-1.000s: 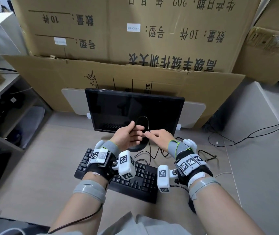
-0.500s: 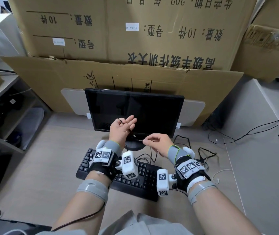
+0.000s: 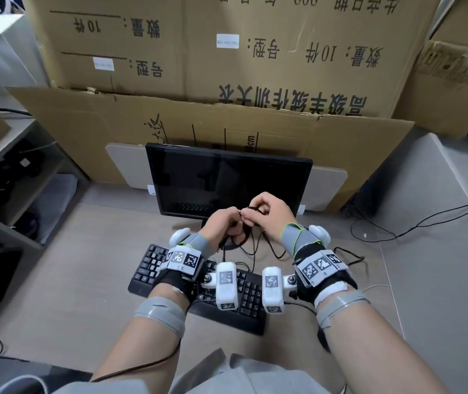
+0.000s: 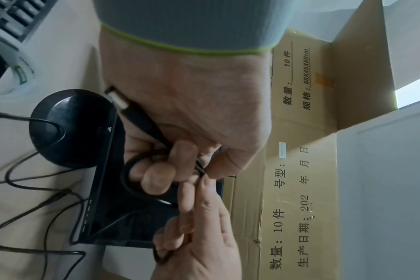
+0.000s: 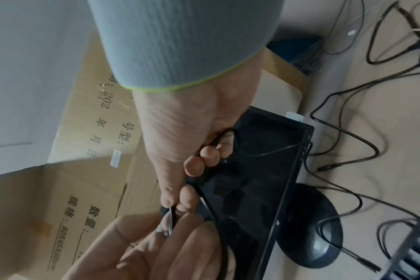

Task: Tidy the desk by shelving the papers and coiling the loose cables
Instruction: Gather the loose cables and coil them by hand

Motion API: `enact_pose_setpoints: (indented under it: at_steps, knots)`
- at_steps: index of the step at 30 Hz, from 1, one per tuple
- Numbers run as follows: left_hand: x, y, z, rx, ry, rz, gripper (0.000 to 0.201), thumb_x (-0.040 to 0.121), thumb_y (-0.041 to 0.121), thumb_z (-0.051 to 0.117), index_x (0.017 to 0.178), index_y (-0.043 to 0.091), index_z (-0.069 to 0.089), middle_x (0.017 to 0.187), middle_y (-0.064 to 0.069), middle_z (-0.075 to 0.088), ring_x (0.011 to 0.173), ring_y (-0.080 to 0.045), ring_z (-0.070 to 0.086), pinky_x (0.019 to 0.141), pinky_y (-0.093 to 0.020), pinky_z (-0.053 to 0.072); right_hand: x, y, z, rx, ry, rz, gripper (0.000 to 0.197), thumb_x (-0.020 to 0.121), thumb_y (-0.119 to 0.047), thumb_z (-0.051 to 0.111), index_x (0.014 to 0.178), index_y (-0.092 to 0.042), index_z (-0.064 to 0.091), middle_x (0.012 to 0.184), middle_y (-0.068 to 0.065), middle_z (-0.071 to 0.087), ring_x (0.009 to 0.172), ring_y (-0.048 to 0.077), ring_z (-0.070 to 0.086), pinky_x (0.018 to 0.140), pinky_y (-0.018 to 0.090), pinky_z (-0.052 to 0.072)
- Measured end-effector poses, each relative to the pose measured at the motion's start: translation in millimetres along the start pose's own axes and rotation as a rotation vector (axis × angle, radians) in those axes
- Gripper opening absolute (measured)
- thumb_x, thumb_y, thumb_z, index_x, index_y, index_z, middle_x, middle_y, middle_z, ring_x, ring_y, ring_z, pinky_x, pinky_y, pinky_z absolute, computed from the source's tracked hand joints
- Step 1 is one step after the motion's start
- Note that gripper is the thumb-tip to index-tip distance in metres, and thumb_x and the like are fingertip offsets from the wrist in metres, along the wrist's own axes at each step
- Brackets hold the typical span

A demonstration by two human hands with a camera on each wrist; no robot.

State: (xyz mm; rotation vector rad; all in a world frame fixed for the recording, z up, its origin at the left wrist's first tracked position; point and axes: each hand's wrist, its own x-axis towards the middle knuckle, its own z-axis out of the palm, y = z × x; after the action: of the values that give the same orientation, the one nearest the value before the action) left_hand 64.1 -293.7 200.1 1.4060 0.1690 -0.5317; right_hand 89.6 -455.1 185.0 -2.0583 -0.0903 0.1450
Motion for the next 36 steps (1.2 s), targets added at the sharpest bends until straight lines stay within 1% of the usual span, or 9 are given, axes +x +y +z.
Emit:
enact_pose_setpoints:
  at_steps: [4,12,15,18,22,25,28,33,36]
  knots:
    - [1.9,-5.2,-7.7,-0.096,0.002,0.055,0.034,0.103,0.030,0.045,0.078,0.009,0.057,0.046,0.005,0.019,0.037,-0.010,0.018,0.041,-0.020,0.012,-2.2,11.5,2.5,0.137,0.097,0.046,0.023,0.074,-0.047,0.075,0.074,-0.027,0.064,0.060,-0.009,0.056,0.058,0.007,0.049,0.065,0.030,0.044]
    - [8.1,7.7,-28.9,-0.475,0.221,0.113,0.031,0.105,0.031,0.041,0.092,0.008,0.057,0.046,0.008,0.029,0.037,-0.005,0.037,0.035,-0.015,0.027,-16.0,39.6,0.2,-0.086,0.065,0.172,0.027,0.089,-0.051,0.056,0.078,-0.032,0.072,0.081,-0.008,0.072,0.085,0.019,0.066,0.077,0.030,0.050]
    - [10.8,9.8,-28.5,-0.604,0.229,0.181,0.028,0.107,0.021,0.038,0.112,-0.001,0.054,0.066,-0.003,0.064,0.082,-0.019,0.073,0.053,-0.016,0.050,-20.6,29.8,1.5,-0.143,-0.053,0.164,0.021,0.089,-0.047,0.059,0.082,-0.037,0.076,0.087,-0.018,0.074,0.089,0.008,0.066,0.080,0.027,0.049]
    - [17.8,0.3,-23.9,-0.545,0.255,0.239,0.019,0.105,0.014,0.041,0.107,0.000,0.053,0.105,-0.020,0.073,0.110,-0.031,0.068,0.093,-0.033,0.055,-20.4,6.9,4.8,-0.128,-0.190,0.114,0.018,0.082,-0.050,0.066,0.081,-0.037,0.078,0.084,-0.019,0.074,0.088,0.002,0.066,0.084,0.027,0.050]
    - [14.9,-15.3,-13.2,-0.208,0.167,0.118,0.011,0.099,0.007,0.046,0.089,0.003,0.050,0.083,-0.016,0.073,0.078,-0.030,0.070,0.071,-0.029,0.058,-9.4,-11.4,5.6,0.075,-0.187,0.006,0.006,0.080,-0.027,0.076,0.081,-0.021,0.077,0.075,0.002,0.075,0.073,0.013,0.068,0.082,0.035,0.054]
    - [4.6,-14.7,-2.0,-0.100,-0.006,-0.036,0.038,0.102,0.031,0.041,0.080,0.003,0.052,0.048,-0.008,0.053,0.036,-0.017,0.042,0.038,-0.019,0.031,-0.7,-19.6,3.2,0.281,-0.134,-0.052,0.011,0.084,-0.007,0.073,0.094,-0.012,0.071,0.065,0.008,0.065,0.064,0.015,0.060,0.072,0.024,0.051]
    - [4.5,-5.4,-6.7,-0.142,-0.136,-0.071,0.061,0.099,0.056,0.029,0.077,0.007,0.057,0.039,0.000,0.032,0.032,-0.011,0.019,0.038,-0.022,0.008,3.6,-16.1,1.8,0.335,-0.075,-0.029,0.017,0.085,-0.006,0.072,0.102,-0.005,0.069,0.070,0.005,0.062,0.069,0.011,0.057,0.072,0.016,0.049]
    - [13.3,-1.8,-21.8,-0.328,0.062,0.045,0.044,0.105,0.036,0.034,0.111,0.003,0.061,0.053,0.003,0.050,0.036,-0.005,0.025,0.037,-0.015,0.017,-6.7,20.6,9.8,0.205,0.046,0.069,0.016,0.095,-0.025,0.062,0.088,-0.023,0.075,0.061,-0.009,0.056,0.053,0.002,0.047,0.061,0.021,0.039]
    - [19.9,-0.9,-27.3,-0.457,0.155,0.209,0.037,0.105,0.022,0.038,0.131,-0.001,0.049,0.113,-0.007,0.071,0.050,-0.007,0.044,0.047,-0.014,0.036,-19.5,33.5,17.3,0.048,-0.121,0.124,0.026,0.097,-0.037,0.054,0.091,-0.029,0.077,0.057,-0.009,0.050,0.052,0.004,0.043,0.058,0.025,0.036]
